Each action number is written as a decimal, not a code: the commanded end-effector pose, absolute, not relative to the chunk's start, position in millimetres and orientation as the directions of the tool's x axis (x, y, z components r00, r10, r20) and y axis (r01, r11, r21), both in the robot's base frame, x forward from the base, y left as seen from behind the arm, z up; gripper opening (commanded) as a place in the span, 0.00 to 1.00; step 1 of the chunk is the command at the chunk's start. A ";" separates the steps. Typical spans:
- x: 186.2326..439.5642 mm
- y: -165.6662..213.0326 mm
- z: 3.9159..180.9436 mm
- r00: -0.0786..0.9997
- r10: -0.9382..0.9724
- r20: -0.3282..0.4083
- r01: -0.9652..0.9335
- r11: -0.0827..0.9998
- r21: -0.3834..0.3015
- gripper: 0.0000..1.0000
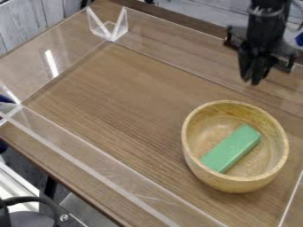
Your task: Put the green block in the brown bowl
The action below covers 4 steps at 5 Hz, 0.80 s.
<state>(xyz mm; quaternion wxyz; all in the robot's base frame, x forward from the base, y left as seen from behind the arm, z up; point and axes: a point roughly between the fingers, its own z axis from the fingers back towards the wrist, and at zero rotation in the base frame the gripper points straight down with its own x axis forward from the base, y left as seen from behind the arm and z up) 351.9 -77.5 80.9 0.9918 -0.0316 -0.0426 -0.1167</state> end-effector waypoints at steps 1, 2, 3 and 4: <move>341.8 -81.0 108.9 0.954 -0.244 0.176 0.257 0.965 -0.055 0.00; 331.1 -80.5 99.5 0.954 -0.254 0.158 0.266 0.962 -0.064 0.00; 326.3 -81.1 86.1 0.955 -0.265 0.131 0.276 0.958 -0.073 0.00; 322.9 -82.9 76.1 0.955 -0.275 0.108 0.284 0.955 -0.081 0.00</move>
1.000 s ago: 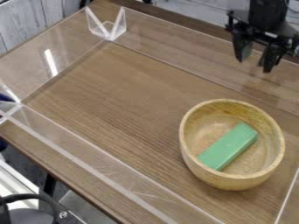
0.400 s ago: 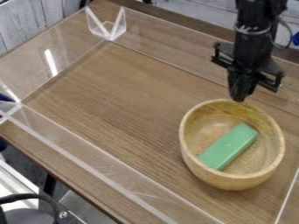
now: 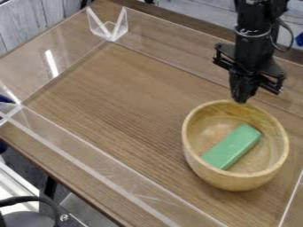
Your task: Put the green block in the brown bowl
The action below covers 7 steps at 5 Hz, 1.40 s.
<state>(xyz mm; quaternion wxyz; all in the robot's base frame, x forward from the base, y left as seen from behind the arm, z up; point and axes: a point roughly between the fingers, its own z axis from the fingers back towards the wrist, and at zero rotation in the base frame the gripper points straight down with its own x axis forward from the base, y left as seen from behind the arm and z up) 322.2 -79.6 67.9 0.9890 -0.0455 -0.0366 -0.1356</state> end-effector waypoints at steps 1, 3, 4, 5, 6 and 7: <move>320.3 -84.2 66.4 0.956 -0.281 0.086 0.289 0.953 -0.088 0.00; 318.8 -83.4 60.7 0.957 -0.282 0.074 0.288 0.953 -0.093 0.00; 319.2 -81.9 63.4 0.957 -0.279 0.082 0.286 0.954 -0.092 0.00; 319.7 -80.4 66.2 0.957 -0.276 0.089 0.283 0.955 -0.091 0.00; 320.1 -78.9 69.3 0.957 -0.272 0.097 0.281 0.956 -0.090 0.00; 320.4 -77.4 71.3 0.958 -0.270 0.103 0.279 0.956 -0.088 0.00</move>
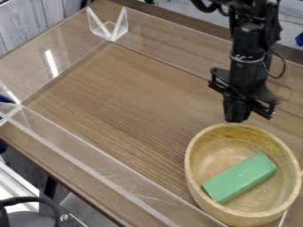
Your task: Put the green block in the brown bowl
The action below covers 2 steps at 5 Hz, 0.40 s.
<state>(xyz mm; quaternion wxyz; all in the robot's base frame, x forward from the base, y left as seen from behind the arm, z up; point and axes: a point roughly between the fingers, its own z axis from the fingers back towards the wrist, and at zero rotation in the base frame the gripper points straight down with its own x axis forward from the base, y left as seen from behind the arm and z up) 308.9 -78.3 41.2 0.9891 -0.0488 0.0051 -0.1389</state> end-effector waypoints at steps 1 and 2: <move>320.8 -75.8 72.7 0.958 -0.266 0.107 0.276 0.957 -0.087 0.00; 321.4 -74.0 73.9 0.958 -0.263 0.111 0.273 0.958 -0.086 0.00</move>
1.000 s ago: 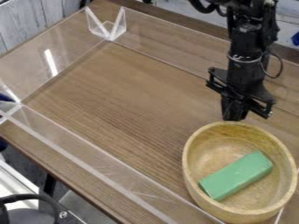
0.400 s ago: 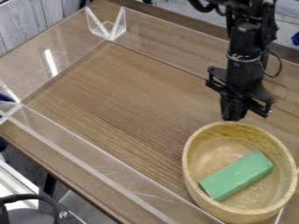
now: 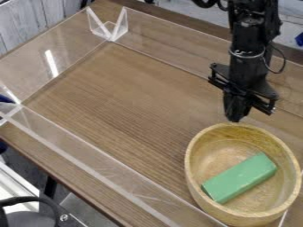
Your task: Put the green block in the brown bowl
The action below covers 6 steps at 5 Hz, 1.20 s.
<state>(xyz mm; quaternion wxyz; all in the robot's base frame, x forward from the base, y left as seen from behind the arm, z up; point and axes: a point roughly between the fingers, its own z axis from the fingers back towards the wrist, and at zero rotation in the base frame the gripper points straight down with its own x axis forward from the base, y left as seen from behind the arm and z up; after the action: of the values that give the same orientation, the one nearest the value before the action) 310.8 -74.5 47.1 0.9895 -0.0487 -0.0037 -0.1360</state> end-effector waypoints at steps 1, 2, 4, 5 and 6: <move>318.6 -75.9 66.3 0.957 -0.274 0.097 0.283 0.955 -0.087 0.00; 315.6 -77.7 59.4 0.955 -0.285 0.084 0.292 0.952 -0.088 0.00; 315.2 -76.6 57.8 0.954 -0.286 0.086 0.293 0.952 -0.087 0.00; 315.5 -75.5 58.7 0.955 -0.284 0.089 0.292 0.953 -0.086 0.00; 315.8 -74.4 59.7 0.955 -0.282 0.093 0.290 0.953 -0.085 0.00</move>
<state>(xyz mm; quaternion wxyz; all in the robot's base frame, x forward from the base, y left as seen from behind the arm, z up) 307.6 -74.7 41.1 0.9883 -0.0483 -0.0071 -0.1447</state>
